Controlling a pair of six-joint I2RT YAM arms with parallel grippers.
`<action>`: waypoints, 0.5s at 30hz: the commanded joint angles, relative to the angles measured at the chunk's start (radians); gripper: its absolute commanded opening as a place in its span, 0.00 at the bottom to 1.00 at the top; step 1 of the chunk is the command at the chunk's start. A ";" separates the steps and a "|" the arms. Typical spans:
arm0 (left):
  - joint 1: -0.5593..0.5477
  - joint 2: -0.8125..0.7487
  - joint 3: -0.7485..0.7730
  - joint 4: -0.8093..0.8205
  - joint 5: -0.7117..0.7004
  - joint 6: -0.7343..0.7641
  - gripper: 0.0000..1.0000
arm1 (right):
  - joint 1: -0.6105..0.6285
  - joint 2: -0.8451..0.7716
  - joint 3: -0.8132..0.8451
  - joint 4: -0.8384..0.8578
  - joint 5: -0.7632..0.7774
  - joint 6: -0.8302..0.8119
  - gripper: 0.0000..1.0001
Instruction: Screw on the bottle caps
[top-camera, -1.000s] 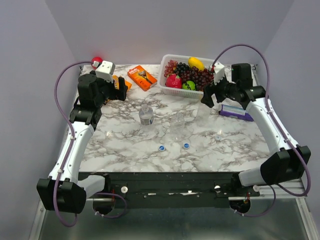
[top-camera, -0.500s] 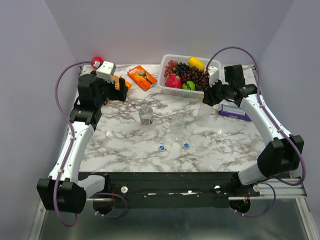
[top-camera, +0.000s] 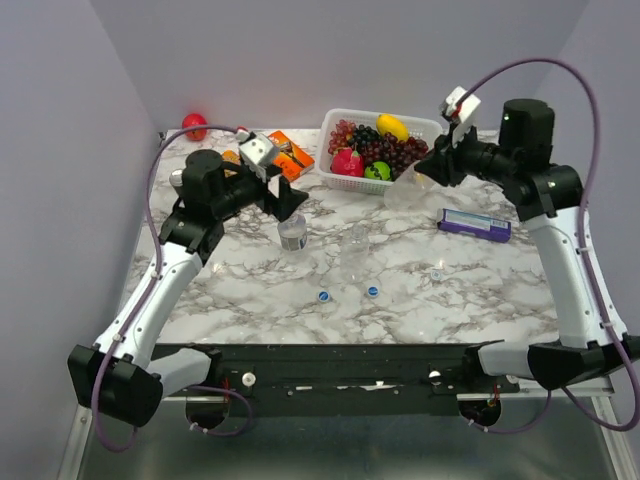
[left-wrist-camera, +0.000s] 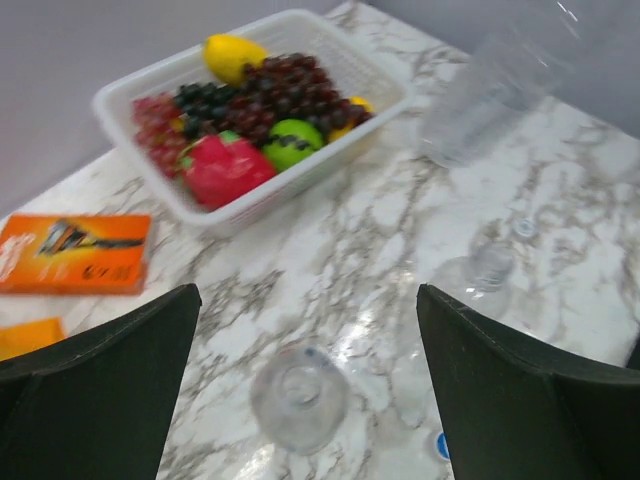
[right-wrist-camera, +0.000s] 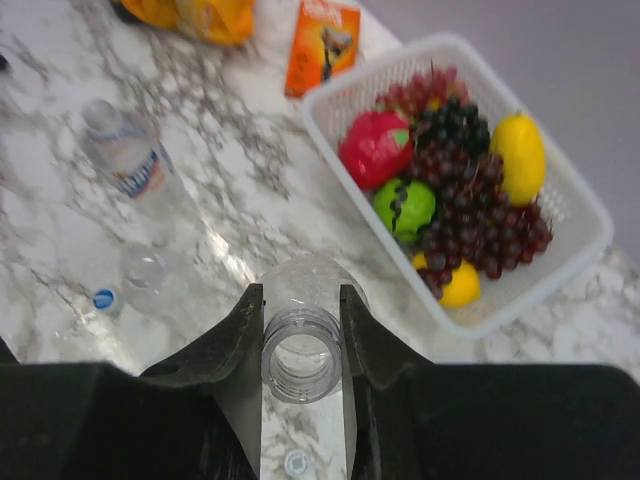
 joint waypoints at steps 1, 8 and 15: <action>-0.201 -0.003 0.057 0.039 0.091 0.143 0.99 | 0.010 0.004 0.154 -0.106 -0.281 0.068 0.01; -0.321 0.075 0.091 0.097 0.053 0.159 0.99 | 0.091 0.068 0.262 -0.112 -0.412 0.157 0.01; -0.375 0.156 0.126 0.087 0.102 0.191 0.99 | 0.143 0.113 0.303 -0.108 -0.411 0.154 0.01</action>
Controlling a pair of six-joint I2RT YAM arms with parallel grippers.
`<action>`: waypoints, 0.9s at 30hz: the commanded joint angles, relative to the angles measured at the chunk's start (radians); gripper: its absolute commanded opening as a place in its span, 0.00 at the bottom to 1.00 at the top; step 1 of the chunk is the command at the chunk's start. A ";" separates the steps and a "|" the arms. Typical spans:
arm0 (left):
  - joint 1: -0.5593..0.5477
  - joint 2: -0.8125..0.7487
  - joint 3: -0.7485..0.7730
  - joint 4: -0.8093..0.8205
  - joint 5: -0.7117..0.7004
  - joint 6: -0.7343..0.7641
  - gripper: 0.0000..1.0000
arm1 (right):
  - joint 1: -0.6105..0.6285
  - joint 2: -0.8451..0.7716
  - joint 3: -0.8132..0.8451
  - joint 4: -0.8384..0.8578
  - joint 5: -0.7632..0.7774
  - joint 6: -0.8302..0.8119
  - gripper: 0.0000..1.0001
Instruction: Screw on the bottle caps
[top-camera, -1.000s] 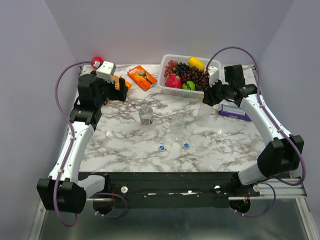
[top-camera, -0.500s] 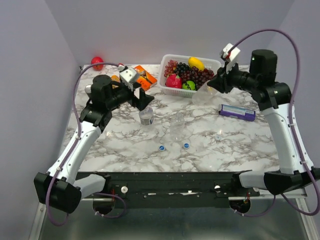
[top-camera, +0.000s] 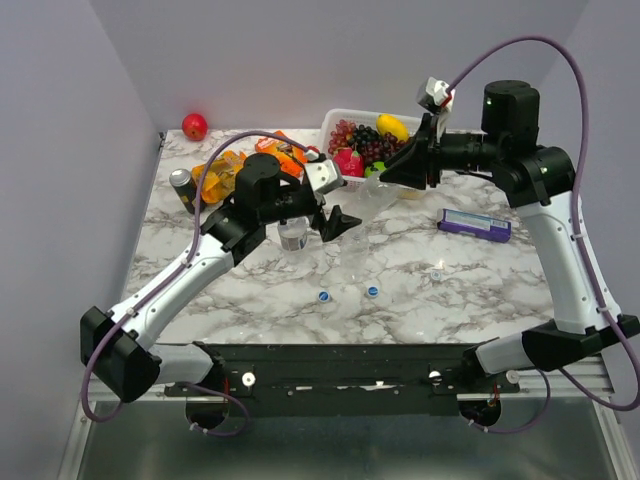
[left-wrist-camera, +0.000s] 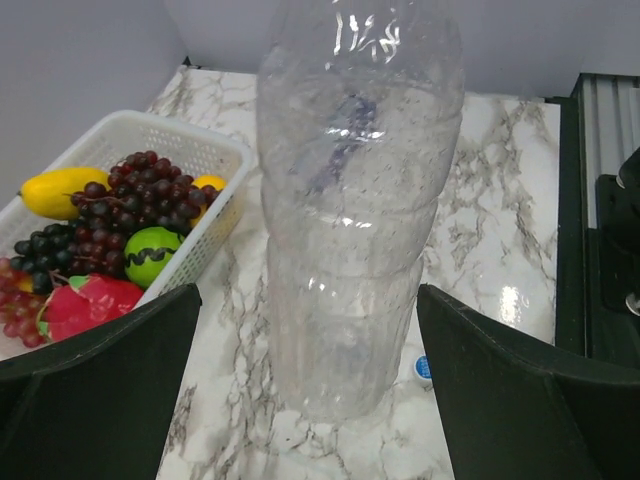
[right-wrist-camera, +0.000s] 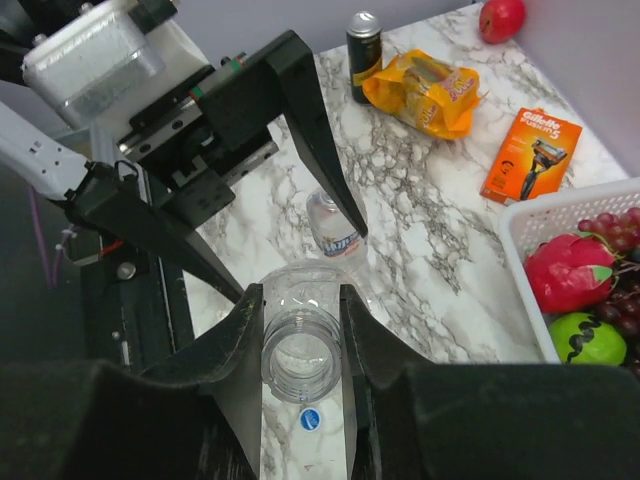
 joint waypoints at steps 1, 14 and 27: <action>-0.023 0.060 0.063 -0.012 0.070 0.043 0.99 | 0.022 0.022 0.065 -0.026 -0.051 0.023 0.01; -0.028 0.116 0.104 -0.084 0.112 0.089 0.83 | 0.042 0.060 0.107 -0.026 -0.063 0.024 0.01; -0.026 0.016 -0.065 0.069 0.006 0.005 0.57 | 0.057 0.080 0.165 -0.025 0.036 0.093 0.87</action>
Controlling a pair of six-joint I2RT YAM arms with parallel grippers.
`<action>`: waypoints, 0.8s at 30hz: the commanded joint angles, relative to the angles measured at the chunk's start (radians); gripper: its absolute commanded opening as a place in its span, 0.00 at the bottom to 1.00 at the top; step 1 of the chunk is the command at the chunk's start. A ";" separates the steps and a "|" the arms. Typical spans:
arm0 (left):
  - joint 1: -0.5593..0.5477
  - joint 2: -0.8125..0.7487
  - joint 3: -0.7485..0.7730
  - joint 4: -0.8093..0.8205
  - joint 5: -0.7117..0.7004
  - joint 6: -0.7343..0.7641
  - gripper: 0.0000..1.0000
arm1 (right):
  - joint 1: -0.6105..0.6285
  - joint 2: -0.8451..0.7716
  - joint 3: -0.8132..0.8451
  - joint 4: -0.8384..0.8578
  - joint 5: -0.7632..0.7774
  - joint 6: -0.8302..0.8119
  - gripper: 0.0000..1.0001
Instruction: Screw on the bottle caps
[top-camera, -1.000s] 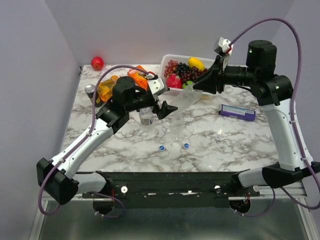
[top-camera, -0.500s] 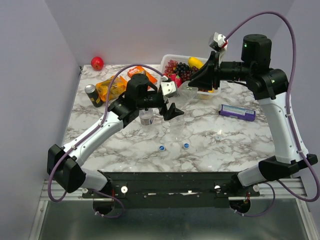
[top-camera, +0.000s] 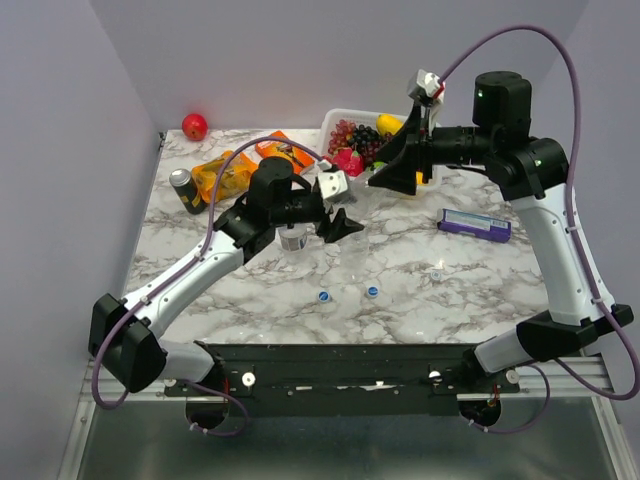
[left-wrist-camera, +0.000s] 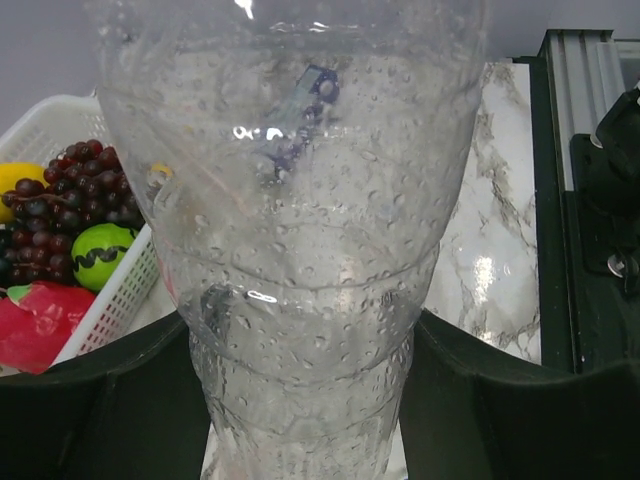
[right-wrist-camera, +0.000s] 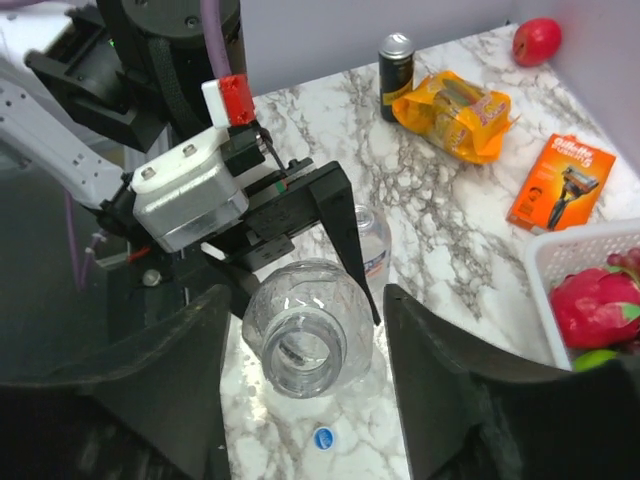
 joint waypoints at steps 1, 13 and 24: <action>0.000 -0.090 -0.068 0.075 -0.090 -0.047 0.55 | 0.005 0.013 0.106 -0.006 0.103 0.070 0.89; 0.069 -0.348 -0.186 0.079 -0.600 -0.163 0.00 | -0.076 -0.183 -0.499 -0.003 0.249 -0.335 0.84; 0.123 -0.326 -0.170 0.085 -0.666 -0.219 0.00 | 0.017 -0.236 -1.049 0.124 0.235 -0.826 0.75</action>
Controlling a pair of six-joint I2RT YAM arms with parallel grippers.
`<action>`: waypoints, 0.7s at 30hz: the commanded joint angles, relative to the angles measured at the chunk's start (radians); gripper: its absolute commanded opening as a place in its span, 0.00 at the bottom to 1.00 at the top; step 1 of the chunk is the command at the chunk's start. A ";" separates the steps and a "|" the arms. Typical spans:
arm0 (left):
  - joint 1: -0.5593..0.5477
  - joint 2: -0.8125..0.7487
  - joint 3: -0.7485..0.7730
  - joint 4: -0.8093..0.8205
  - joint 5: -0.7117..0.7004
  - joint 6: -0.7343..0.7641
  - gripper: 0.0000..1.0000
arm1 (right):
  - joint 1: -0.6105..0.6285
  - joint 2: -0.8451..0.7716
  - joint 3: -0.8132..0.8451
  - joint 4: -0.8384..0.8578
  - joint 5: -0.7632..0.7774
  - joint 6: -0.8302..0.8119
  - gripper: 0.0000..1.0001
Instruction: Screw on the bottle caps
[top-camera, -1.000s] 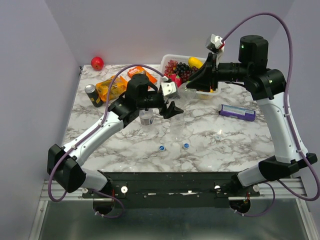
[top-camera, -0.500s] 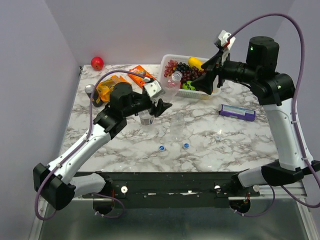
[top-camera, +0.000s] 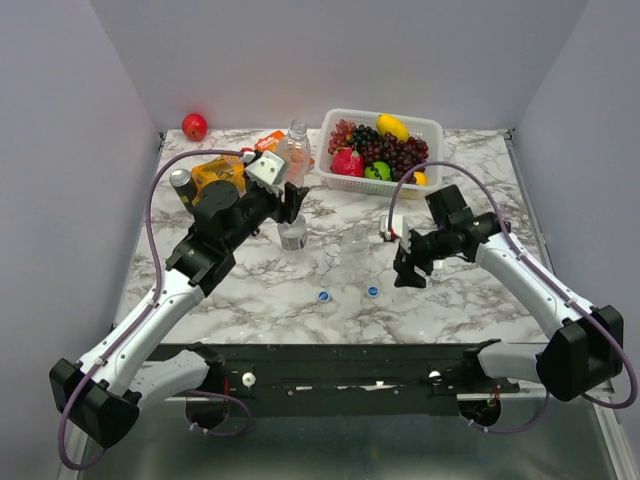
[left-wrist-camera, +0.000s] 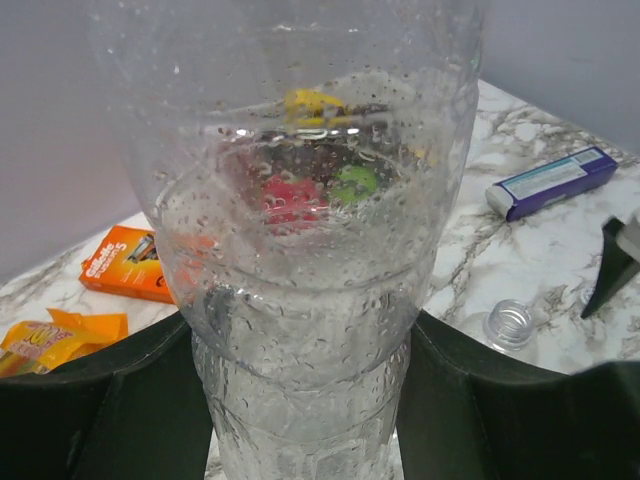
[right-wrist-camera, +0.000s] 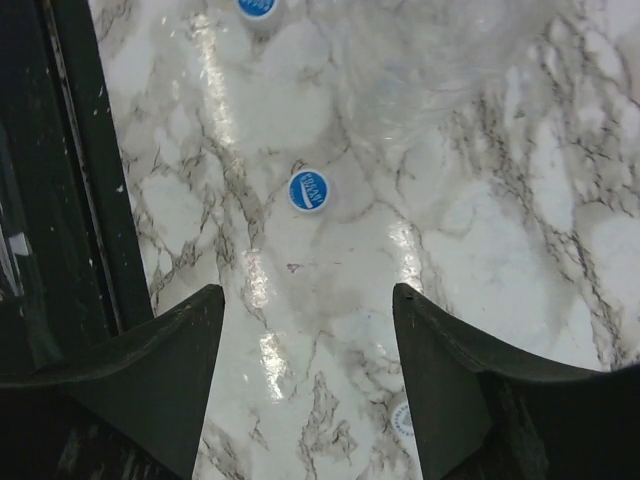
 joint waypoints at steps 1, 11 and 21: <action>0.035 0.017 0.033 0.029 -0.067 -0.029 0.00 | 0.040 -0.018 -0.117 0.155 -0.021 -0.168 0.74; 0.108 0.008 0.056 -0.005 -0.104 -0.032 0.00 | 0.135 0.090 -0.235 0.549 0.096 0.326 0.70; 0.234 0.003 0.053 -0.005 -0.090 -0.065 0.00 | 0.183 0.052 -0.307 0.756 0.218 0.746 0.68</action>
